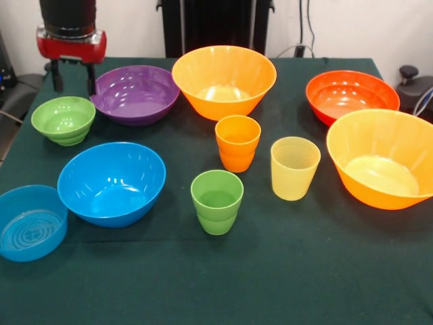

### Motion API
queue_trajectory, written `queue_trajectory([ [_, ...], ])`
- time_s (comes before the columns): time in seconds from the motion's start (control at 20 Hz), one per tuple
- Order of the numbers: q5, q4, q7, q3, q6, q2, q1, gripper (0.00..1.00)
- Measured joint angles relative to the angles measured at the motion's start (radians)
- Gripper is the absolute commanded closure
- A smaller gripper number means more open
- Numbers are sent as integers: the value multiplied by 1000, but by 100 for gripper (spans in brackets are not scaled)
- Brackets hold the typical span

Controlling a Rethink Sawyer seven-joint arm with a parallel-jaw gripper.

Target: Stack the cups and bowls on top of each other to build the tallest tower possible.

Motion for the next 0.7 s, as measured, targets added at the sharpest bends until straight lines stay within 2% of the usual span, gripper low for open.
queue_trajectory([
  [0.4,58,-133,0,54,106,40,5,0],
  [0.7,58,-180,0,59,112,75,7,0],
])
